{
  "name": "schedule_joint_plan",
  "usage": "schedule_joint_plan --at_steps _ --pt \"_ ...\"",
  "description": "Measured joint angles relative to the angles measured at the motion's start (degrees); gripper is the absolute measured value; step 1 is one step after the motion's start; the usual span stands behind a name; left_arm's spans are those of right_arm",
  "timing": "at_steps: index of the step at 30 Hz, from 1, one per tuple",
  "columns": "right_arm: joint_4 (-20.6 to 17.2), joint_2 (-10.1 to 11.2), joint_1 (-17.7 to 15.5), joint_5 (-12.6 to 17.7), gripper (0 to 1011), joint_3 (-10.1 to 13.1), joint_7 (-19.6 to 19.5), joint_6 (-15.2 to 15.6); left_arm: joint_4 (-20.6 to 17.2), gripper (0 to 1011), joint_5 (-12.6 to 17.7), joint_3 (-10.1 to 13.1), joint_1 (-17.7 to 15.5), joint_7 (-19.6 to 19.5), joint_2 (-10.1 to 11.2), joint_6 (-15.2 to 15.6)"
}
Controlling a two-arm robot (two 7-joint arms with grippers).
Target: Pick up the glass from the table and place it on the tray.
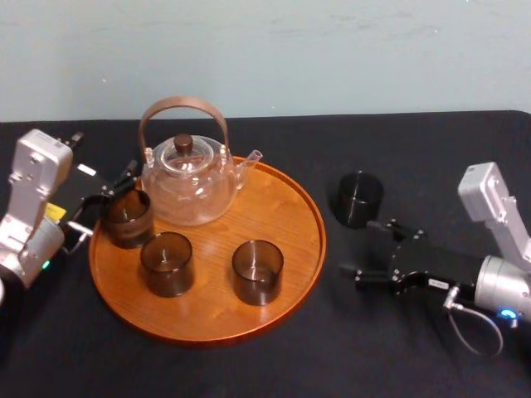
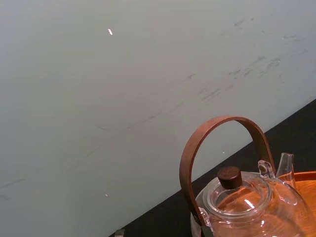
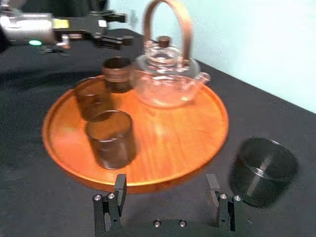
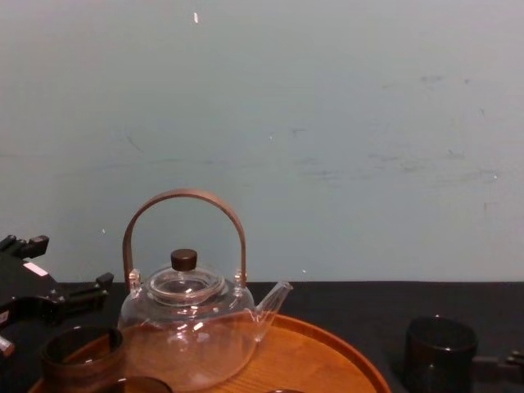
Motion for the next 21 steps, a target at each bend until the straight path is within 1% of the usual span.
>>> schedule_joint_plan --at_steps 3,6,7,12,21 --pt "0.48 -0.34 -0.4 0.03 1002 1.06 -1.41 0.71 0.0 1001 0.0 0.0 0.0 0.0 0.0 0.0" --pt "1.34 -1.1 -0.59 0.04 1002 2.32 -3.37 2.13 0.0 1001 0.0 0.0 0.0 0.0 0.0 0.0" --pt "1.34 -1.1 -0.59 0.04 1002 2.32 -3.37 2.13 0.0 1001 0.0 0.0 0.0 0.0 0.0 0.0" --pt "3.12 -2.6 -0.2 0.1 1002 4.14 -5.96 4.63 0.0 1001 0.0 0.0 0.0 0.0 0.0 0.0" --pt "5.72 -4.49 1.16 -0.3 1002 5.36 -8.03 6.96 0.0 1001 0.0 0.0 0.0 0.0 0.0 0.0"
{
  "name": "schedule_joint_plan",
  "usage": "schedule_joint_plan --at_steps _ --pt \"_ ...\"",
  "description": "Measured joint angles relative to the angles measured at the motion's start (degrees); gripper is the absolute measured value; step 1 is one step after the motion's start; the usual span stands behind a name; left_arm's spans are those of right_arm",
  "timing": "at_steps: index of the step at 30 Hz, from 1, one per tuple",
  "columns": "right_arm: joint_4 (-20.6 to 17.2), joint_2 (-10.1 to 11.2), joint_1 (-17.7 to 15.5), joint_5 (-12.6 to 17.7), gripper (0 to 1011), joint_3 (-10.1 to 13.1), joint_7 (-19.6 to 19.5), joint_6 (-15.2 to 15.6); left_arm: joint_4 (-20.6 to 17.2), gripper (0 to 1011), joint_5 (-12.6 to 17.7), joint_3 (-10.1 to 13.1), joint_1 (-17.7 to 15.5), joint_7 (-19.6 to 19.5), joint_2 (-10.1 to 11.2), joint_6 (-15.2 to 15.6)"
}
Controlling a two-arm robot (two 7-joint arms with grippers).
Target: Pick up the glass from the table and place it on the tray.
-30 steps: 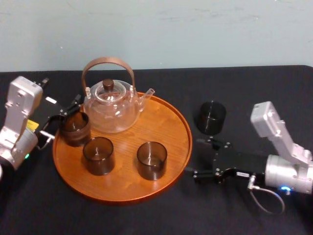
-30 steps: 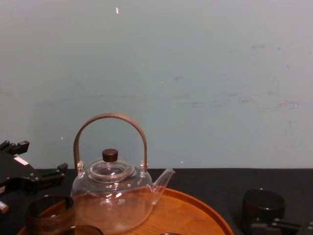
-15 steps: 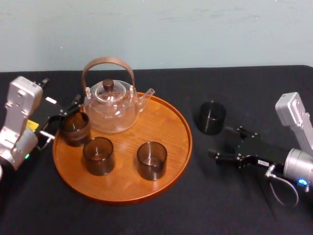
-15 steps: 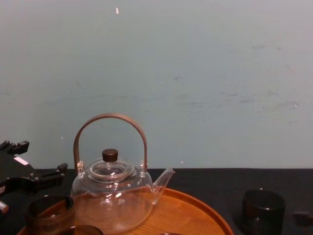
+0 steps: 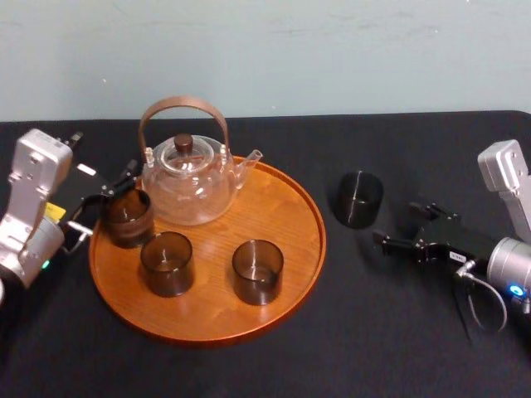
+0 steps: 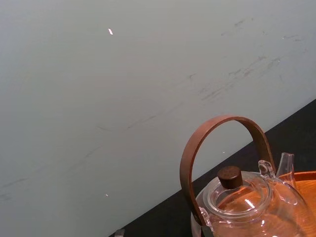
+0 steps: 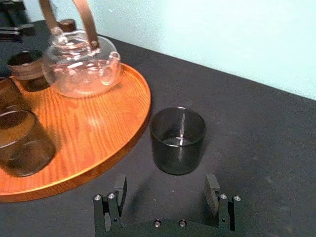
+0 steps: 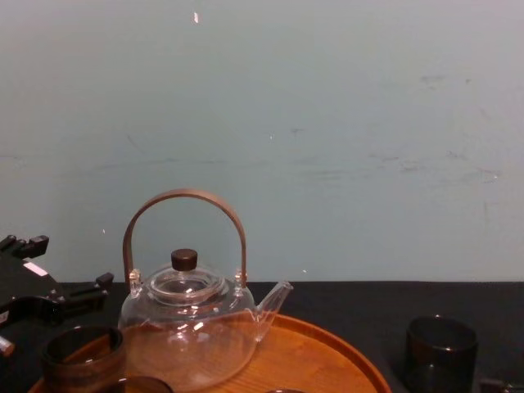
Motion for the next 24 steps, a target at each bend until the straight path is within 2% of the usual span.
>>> schedule_joint_plan --at_steps 12,24 --pt "2.96 -2.28 2.58 -2.54 1002 -0.69 -0.15 1.17 0.0 1001 0.0 0.0 0.0 0.0 0.0 0.0" --pt "6.45 -5.66 5.96 -5.46 1002 -1.58 -0.53 1.19 0.0 1001 0.0 0.0 0.0 0.0 0.0 0.0"
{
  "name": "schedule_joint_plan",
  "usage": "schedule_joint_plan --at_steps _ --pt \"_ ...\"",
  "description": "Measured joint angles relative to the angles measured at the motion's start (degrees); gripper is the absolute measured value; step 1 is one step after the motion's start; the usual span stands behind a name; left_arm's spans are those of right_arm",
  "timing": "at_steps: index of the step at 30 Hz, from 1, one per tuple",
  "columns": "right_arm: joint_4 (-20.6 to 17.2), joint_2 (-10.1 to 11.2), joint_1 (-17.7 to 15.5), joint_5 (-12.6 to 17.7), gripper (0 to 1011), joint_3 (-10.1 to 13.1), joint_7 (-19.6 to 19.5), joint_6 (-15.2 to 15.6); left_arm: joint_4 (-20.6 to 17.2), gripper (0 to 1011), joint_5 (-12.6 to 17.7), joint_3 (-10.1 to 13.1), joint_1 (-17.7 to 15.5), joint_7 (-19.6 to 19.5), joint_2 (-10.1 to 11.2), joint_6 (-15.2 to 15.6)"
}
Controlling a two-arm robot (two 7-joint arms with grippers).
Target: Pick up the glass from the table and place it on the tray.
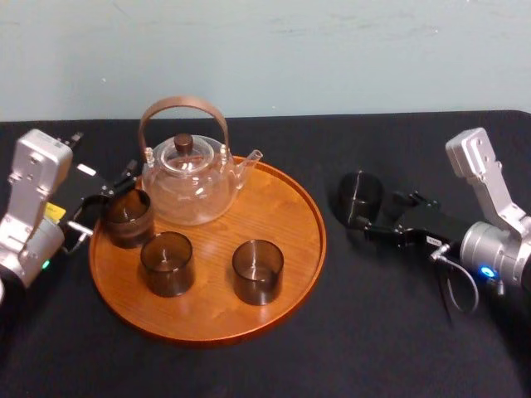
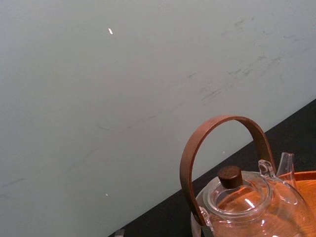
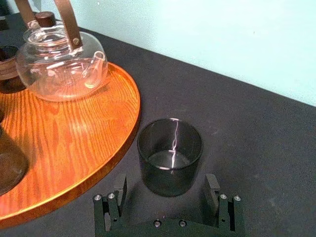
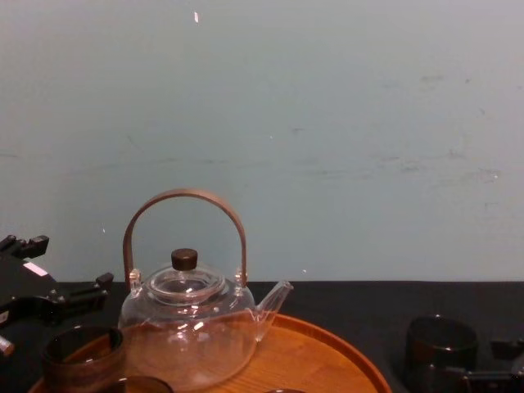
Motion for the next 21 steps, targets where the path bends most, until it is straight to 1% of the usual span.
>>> schedule_joint_plan --at_steps 10,21 --pt "3.1 -2.78 2.61 -2.48 1002 -0.38 -0.77 -0.12 0.0 1001 0.0 0.0 0.0 0.0 0.0 0.0" --pt "6.43 -4.92 5.25 -4.69 1002 -1.15 -0.04 -0.09 0.0 1001 0.0 0.0 0.0 0.0 0.0 0.0"
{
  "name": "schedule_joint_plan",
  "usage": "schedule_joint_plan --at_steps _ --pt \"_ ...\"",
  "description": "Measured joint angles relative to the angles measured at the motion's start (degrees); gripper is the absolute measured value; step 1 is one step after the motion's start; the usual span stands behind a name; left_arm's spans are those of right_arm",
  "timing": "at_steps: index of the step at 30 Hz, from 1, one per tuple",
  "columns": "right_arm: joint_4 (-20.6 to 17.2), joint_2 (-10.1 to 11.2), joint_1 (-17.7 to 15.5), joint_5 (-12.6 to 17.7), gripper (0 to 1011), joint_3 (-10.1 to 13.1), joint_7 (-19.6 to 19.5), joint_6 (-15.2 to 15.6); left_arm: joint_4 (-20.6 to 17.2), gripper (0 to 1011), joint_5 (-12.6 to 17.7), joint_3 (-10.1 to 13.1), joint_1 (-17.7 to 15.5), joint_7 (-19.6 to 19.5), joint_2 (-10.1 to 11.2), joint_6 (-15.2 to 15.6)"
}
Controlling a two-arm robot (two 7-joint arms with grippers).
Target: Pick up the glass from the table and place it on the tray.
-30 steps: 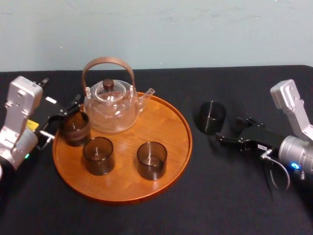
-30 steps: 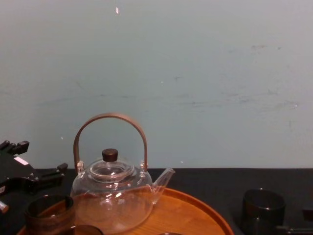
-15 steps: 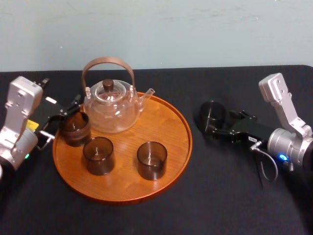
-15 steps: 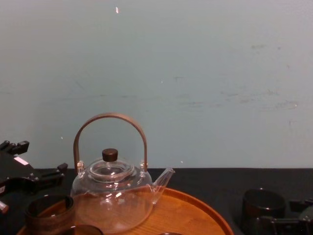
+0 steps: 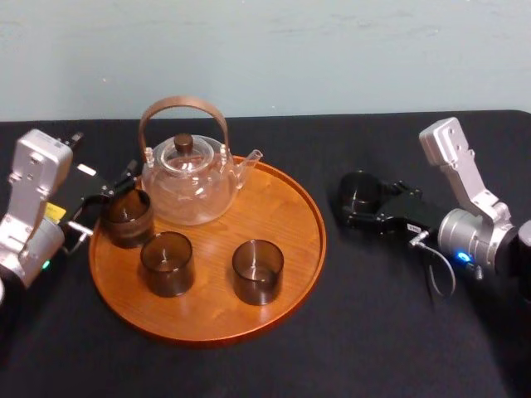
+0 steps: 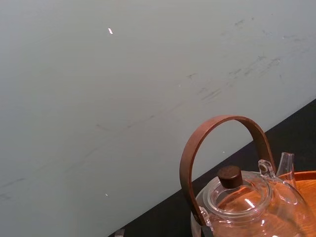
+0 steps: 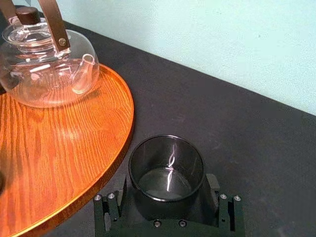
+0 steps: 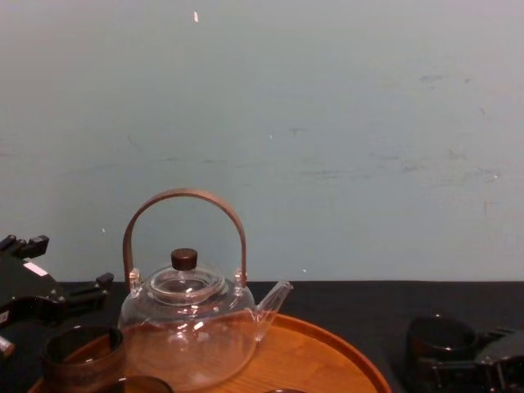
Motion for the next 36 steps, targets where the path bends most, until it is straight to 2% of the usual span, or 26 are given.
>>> schedule_joint_plan --at_steps 15,28,34,36 --pt "3.34 -2.42 2.48 -2.14 1002 -0.48 0.62 -0.02 0.0 1001 0.0 0.0 0.0 0.0 0.0 0.0" --pt "3.49 -2.7 2.72 -2.79 1003 -0.55 0.28 0.05 0.0 1001 0.0 0.0 0.0 0.0 0.0 0.0" --pt "3.48 -2.67 2.69 -2.66 904 -0.53 0.34 0.05 0.0 1001 0.0 0.0 0.0 0.0 0.0 0.0" --pt "3.48 -2.66 2.68 -2.64 904 -0.52 0.35 0.04 0.0 1001 0.0 0.0 0.0 0.0 0.0 0.0"
